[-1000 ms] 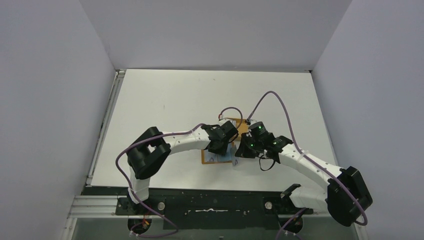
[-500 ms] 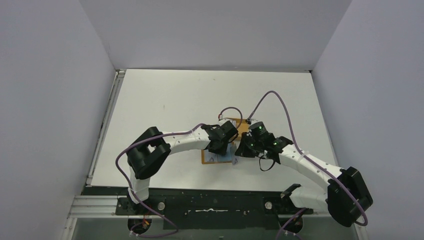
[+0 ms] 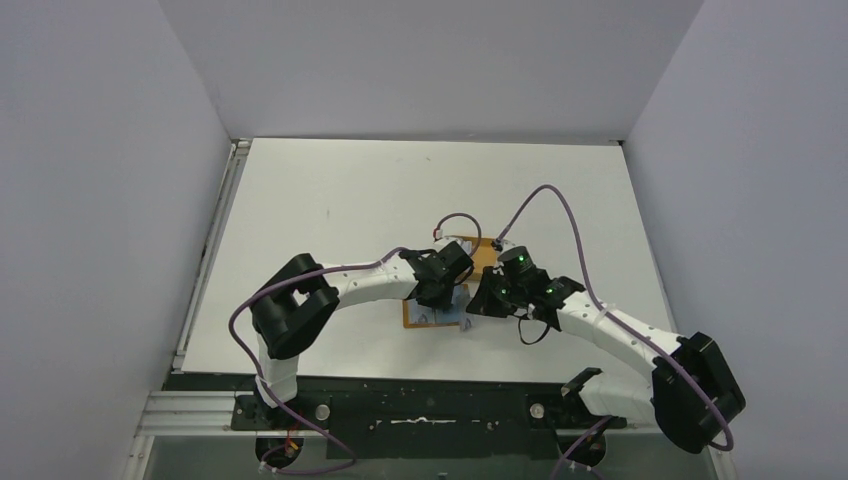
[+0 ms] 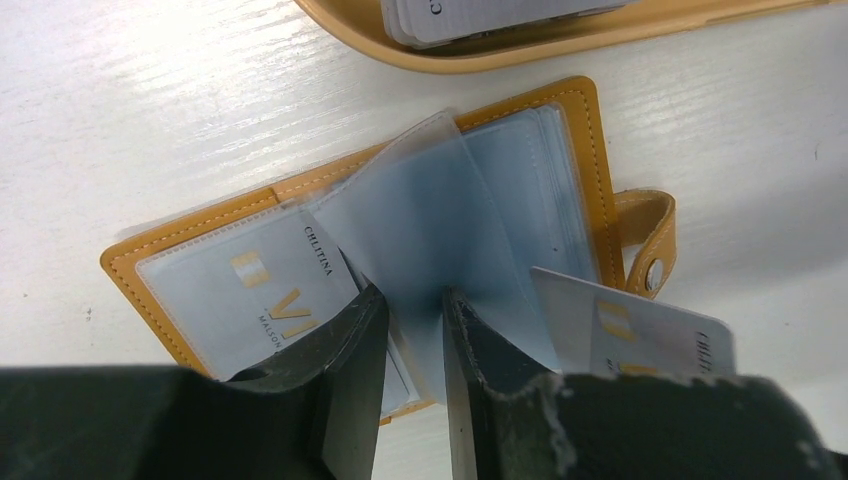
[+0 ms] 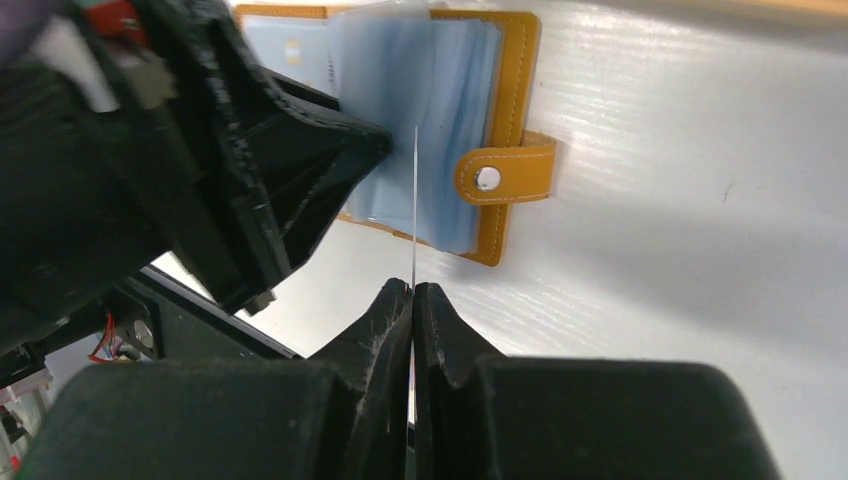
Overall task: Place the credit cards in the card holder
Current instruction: Turn over the card slot in the card holder.
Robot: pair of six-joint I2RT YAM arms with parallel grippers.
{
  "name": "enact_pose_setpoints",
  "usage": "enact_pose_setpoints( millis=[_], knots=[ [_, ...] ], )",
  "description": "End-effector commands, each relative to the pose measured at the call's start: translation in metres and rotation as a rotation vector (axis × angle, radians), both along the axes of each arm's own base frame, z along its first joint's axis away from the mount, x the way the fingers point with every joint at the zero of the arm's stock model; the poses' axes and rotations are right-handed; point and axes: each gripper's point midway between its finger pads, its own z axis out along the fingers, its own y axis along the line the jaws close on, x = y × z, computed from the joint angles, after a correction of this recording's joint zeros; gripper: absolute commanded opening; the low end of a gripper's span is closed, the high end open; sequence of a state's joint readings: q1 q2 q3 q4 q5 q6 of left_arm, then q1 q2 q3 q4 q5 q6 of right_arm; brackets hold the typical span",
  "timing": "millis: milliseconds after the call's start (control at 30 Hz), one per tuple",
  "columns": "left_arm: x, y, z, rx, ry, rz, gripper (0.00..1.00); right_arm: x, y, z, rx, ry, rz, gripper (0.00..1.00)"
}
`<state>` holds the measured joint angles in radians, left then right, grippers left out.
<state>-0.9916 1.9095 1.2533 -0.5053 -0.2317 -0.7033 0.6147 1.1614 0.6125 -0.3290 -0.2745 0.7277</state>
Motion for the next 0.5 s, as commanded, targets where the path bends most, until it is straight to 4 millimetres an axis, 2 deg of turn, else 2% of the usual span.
enact_pose_setpoints(
  millis=[0, 467],
  knots=[
    [-0.013, 0.023, -0.022, 0.082, 0.062, 0.007, 0.22, 0.009, 0.008, -0.004, 0.048, 0.002, -0.022, 0.0],
    [-0.014, 0.024, -0.02, 0.08, 0.06, 0.01, 0.2, 0.004, -0.008, -0.021, -0.021, 0.03, -0.052, 0.0]
  ],
)
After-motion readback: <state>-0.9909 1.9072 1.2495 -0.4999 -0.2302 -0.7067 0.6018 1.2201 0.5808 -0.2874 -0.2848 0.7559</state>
